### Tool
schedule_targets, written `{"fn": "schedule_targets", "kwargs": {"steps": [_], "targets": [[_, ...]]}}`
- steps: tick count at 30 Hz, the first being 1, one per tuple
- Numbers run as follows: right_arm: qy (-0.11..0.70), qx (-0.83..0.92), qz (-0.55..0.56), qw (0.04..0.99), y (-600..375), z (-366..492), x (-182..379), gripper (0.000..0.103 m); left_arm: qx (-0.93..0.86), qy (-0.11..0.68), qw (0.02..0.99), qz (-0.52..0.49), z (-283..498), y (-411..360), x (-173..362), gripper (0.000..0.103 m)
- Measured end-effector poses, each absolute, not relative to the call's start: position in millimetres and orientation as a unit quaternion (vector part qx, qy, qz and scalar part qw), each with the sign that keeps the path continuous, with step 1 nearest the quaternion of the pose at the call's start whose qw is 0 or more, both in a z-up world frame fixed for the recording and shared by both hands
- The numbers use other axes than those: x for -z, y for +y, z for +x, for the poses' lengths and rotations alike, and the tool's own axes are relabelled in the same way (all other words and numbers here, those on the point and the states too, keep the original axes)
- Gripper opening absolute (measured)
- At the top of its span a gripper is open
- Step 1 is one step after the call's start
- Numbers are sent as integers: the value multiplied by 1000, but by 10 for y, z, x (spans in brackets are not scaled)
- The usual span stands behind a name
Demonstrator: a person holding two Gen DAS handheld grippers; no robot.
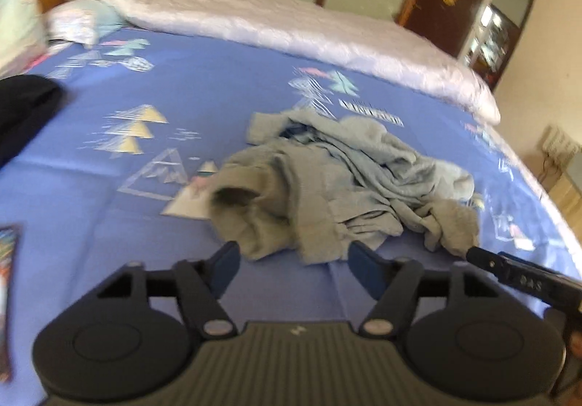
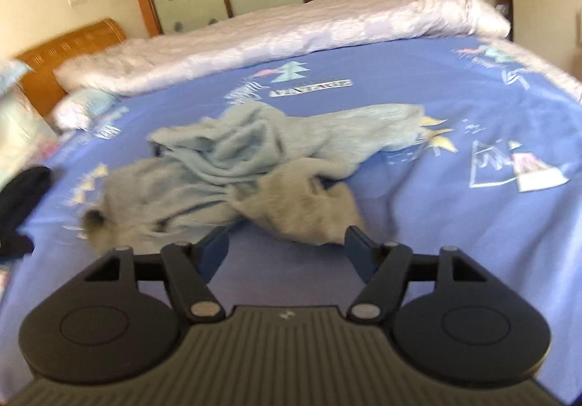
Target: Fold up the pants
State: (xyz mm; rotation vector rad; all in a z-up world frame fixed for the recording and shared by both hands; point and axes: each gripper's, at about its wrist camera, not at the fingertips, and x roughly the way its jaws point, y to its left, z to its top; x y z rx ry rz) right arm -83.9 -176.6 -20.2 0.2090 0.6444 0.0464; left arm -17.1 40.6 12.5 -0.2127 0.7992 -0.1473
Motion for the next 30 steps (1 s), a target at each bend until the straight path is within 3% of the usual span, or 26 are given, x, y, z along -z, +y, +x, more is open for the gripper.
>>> {"fn": "schedule_targets", "kwargs": {"steps": [4, 5, 6, 7, 8, 9, 14, 20, 27, 30], "targets": [[329, -21, 69, 942, -1770, -644, 301, 79, 75, 434, 895, -69, 141, 193, 380, 72], [329, -22, 61, 942, -1751, -599, 323, 81, 73, 444, 891, -64, 220, 139, 463, 64], [329, -23, 50, 943, -1726, -522, 354, 80, 72, 455, 885, -61, 269, 134, 534, 38], [331, -26, 41, 942, -1700, -462, 369, 77, 75, 468, 878, -62, 295, 117, 590, 21], [339, -35, 32, 940, -1682, -396, 391, 42, 68, 482, 871, -63, 305, 124, 629, 9], [350, -45, 24, 935, -1675, -309, 399, 12, 65, 483, 871, -68, 286, 145, 603, 6], [287, 1, 124, 950, -2203, -263, -14, 10, 111, 434, 887, -114, -199, 479, 92, 6], [195, 74, 205, 956, -2972, -795, -519, 10, 100, 372, 915, -122, -871, 949, -499, 5], [141, 168, 215, 952, -3421, -1640, -668, 10, 6, 317, 936, -152, -1441, 1589, -756, 2], [147, 203, 211, 945, -3568, -1725, -591, 10, -26, 328, 927, -180, -1513, 1820, -694, 2]]}}
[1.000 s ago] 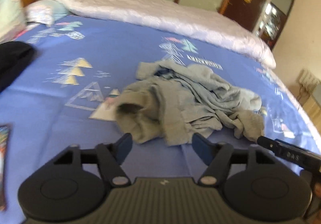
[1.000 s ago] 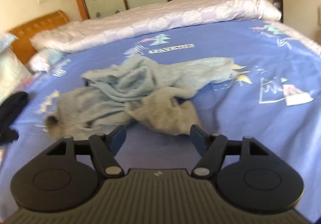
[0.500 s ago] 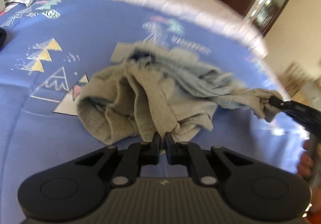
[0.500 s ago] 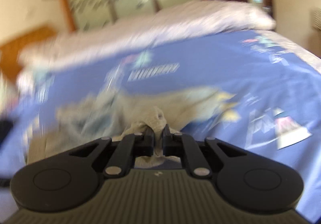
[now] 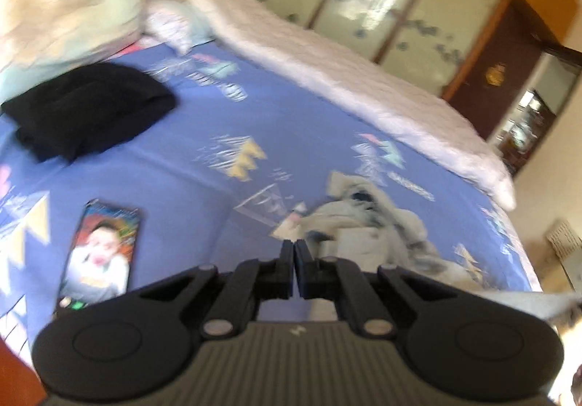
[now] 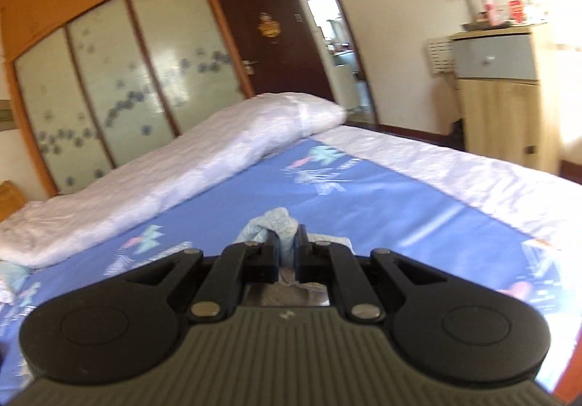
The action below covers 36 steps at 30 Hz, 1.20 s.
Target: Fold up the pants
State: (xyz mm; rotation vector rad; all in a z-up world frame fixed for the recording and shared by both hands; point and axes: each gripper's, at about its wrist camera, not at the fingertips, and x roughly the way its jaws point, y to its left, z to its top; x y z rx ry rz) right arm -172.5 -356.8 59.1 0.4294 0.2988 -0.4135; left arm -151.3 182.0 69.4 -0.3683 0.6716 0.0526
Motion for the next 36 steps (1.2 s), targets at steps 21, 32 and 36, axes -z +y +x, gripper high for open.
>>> {"fn": "schedule_targets", "kwargs": {"steps": [21, 32, 36], "targets": [[92, 345, 171, 918, -4346, -1387, -1039, 13, 23, 476, 872, -112, -405, 897, 383, 28], [151, 289, 140, 935, -3763, -1108, -478, 61, 30, 444, 880, -167, -1352, 1402, -222, 24], [224, 72, 109, 966, -2889, -599, -372, 60, 54, 462, 872, -154, -1512, 1343, -143, 45]]}}
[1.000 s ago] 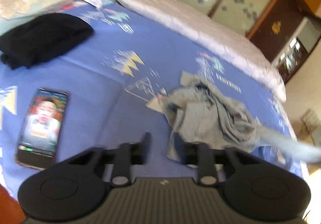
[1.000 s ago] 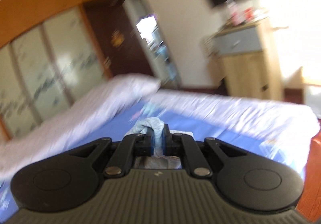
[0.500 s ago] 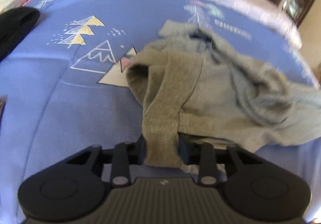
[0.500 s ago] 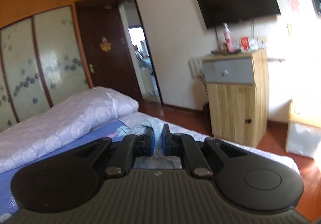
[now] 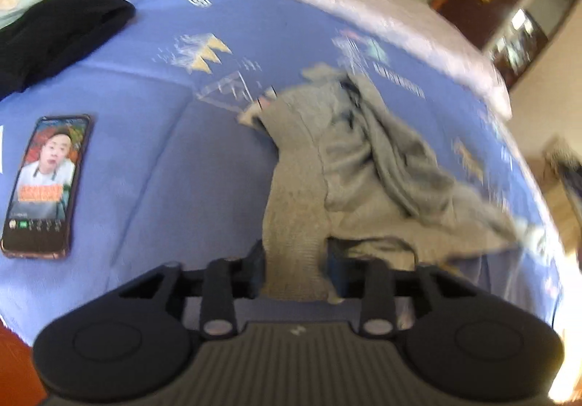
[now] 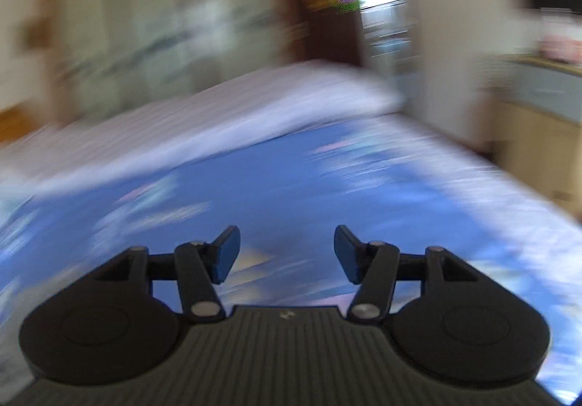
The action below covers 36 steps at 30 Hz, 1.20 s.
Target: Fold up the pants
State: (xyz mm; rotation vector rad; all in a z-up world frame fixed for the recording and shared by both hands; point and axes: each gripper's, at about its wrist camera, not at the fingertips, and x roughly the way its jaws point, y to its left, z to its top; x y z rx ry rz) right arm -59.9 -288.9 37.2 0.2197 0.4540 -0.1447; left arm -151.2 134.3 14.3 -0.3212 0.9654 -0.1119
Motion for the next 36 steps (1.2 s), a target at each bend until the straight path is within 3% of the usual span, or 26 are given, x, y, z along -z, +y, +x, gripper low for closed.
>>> {"fn": "schedule_targets", "kwargs": {"steps": [3, 7, 13, 17, 19, 20, 21, 22, 23, 24, 29, 36], "targets": [[262, -53, 86, 960, -2243, -179, -329, 59, 36, 462, 876, -135, -1484, 1411, -136, 62], [305, -159, 63, 937, -1564, 505, -211, 59, -9, 429, 881, -201, -1198, 1820, -245, 65], [378, -194, 30, 905, -698, 1520, 34, 59, -16, 429, 883, -190, -257, 1768, -59, 65], [432, -178, 20, 884, -602, 1877, 379, 59, -2, 428, 890, -160, 252, 1607, 177, 92], [462, -175, 25, 869, -612, 1972, 564, 58, 9, 433, 888, -151, 420, 1499, 313, 93], [477, -179, 38, 860, -649, 1965, 608, 43, 17, 440, 885, -151, 495, 1469, 379, 84], [492, -187, 52, 849, -656, 1996, 672, 10, 21, 452, 878, -153, 548, 1431, 448, 55], [502, -195, 68, 840, -672, 2003, 701, 4, 20, 474, 866, -156, 611, 1381, 521, 46], [496, -198, 74, 842, -703, 1978, 668, 4, 11, 474, 868, -146, 636, 1337, 523, 39], [479, -200, 73, 852, -736, 1930, 581, 3, 17, 471, 871, -137, 647, 1282, 485, 25], [361, -143, 120, 914, -1469, 1805, -165, 3, 6, 423, 900, -107, 651, 1192, 43, 22], [168, 103, 253, 947, -3570, 1092, -1011, 3, -55, 328, 939, -91, 651, 1370, -697, 22]]}}
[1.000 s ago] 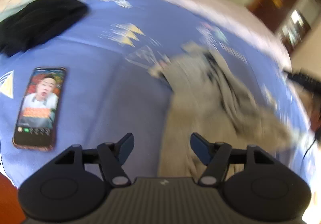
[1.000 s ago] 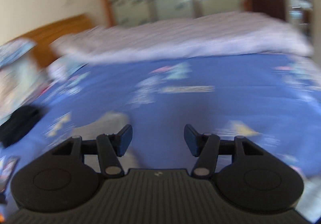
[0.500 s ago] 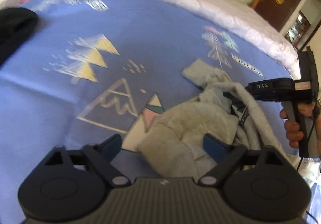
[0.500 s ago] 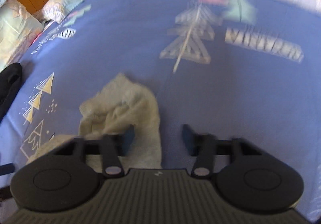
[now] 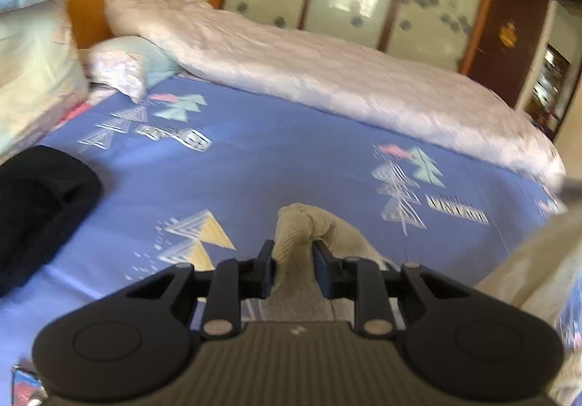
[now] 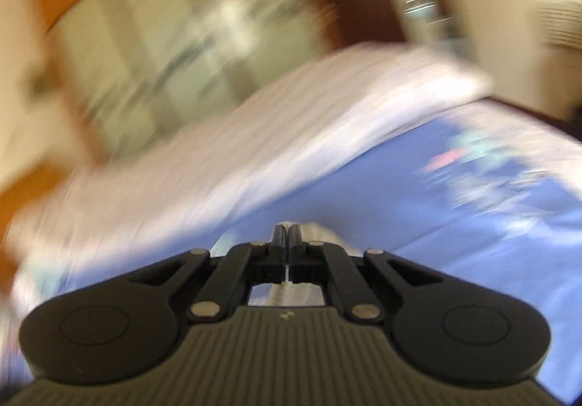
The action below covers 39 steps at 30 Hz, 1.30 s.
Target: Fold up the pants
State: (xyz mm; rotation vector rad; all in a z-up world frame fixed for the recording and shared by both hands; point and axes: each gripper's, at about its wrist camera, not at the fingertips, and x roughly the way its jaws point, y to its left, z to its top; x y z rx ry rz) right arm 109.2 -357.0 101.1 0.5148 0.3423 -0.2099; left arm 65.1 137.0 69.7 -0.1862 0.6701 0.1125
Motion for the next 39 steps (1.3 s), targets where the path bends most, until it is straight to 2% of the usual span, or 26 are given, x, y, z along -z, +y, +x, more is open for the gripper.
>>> {"fn": "schedule_targets", "kwargs": {"steps": [2, 4, 5, 6, 7, 8, 11, 14, 17, 23, 30, 32, 34, 35, 36, 38, 39], "targets": [[138, 164, 281, 935, -4026, 780, -983, 3, -57, 340, 933, -99, 684, 1415, -646, 26], [149, 224, 298, 916, -4386, 523, -802, 8, -80, 358, 927, -81, 711, 1363, -498, 40], [164, 246, 299, 907, -4482, 446, -691, 14, -93, 373, 922, -57, 741, 1303, -383, 52], [192, 260, 300, 898, -4567, 375, -545, 32, -105, 389, 915, -31, 730, 1243, -278, 53], [223, 261, 303, 889, -4627, 300, -398, 42, -108, 407, 907, -16, 678, 1197, -188, 53], [242, 260, 308, 883, -4643, 188, -260, 48, -100, 420, 902, -18, 590, 1196, -132, 54], [267, 235, 301, 885, -4501, -241, -9, 48, -62, 453, 887, -65, 186, 1254, -64, 61], [276, 193, 270, 902, -4193, -762, 87, 48, -29, 476, 868, -137, -265, 1383, -51, 82], [280, 168, 254, 910, -3979, -1193, 113, 48, -14, 477, 854, -208, -727, 1470, -56, 91], [276, 159, 300, 899, -3982, -1858, 252, 48, 19, 488, 794, -361, -1201, 1528, 179, 93], [258, 205, 367, 870, -4351, -2177, 380, 47, 18, 481, 772, -416, -1052, 1388, 419, 93], [250, 216, 391, 859, -4482, -2199, 417, 47, 10, 475, 770, -427, -984, 1381, 443, 91], [246, 222, 416, 847, -4613, -2153, 479, 47, 0, 477, 768, -428, -914, 1365, 454, 83], [249, 224, 429, 839, -4677, -2106, 529, 47, -6, 479, 768, -425, -902, 1353, 452, 66], [253, 225, 444, 830, -4735, -2060, 592, 47, -10, 482, 769, -419, -883, 1329, 457, 42], [243, 220, 476, 816, -4811, -1993, 686, 47, -10, 492, 765, -414, -884, 1309, 469, 24], [230, 218, 491, 811, -4859, -1958, 709, 45, -18, 495, 765, -412, -891, 1308, 475, 21]]}}
